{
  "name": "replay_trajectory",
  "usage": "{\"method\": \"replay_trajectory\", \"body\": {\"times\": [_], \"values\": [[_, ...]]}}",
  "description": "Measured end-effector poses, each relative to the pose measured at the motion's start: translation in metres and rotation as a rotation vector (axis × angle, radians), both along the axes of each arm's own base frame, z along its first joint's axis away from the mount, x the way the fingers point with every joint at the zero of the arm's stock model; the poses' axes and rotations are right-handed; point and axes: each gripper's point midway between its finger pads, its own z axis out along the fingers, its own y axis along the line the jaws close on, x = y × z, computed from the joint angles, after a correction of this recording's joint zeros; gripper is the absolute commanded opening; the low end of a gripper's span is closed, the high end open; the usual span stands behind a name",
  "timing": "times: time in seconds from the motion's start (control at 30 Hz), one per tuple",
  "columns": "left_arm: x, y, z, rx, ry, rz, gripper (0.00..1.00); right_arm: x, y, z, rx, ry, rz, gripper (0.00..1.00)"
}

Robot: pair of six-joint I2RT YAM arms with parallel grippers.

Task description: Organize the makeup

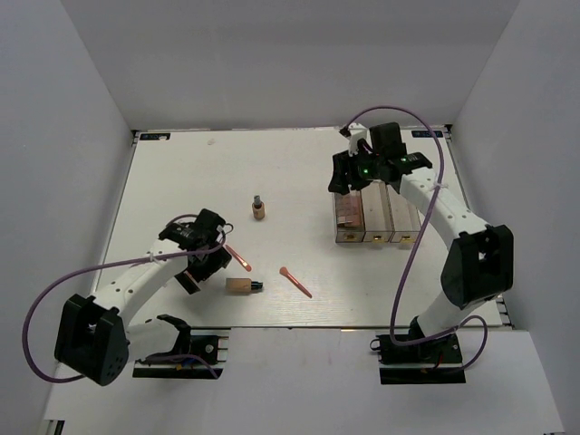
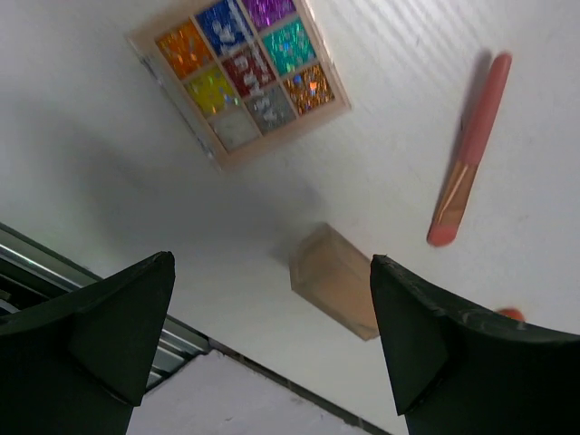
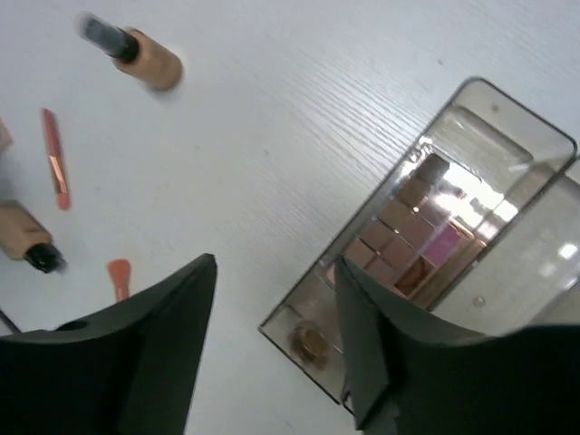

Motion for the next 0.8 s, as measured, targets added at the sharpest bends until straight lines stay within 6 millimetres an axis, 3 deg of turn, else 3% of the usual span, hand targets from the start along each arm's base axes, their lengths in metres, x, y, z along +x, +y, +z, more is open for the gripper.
{"method": "replay_trajectory", "body": {"times": [0.1,0.17,0.37,0.8], "values": [[0.012,0.012,0.005,0.028,-0.001,0.017,0.98,-0.003,0.008,0.013,0.043,-0.045,0.055,0.81],[0.016,0.018,0.005,0.038,0.002,0.030,0.98,-0.005,0.010,0.010,0.054,-0.045,0.079,0.86],[0.024,0.030,-0.006,0.036,0.024,0.064,0.98,-0.019,0.009,-0.009,0.065,0.008,0.116,0.89],[0.046,0.037,-0.030,-0.007,0.031,0.083,0.98,-0.024,0.010,-0.003,0.114,0.015,0.152,0.89]]}}
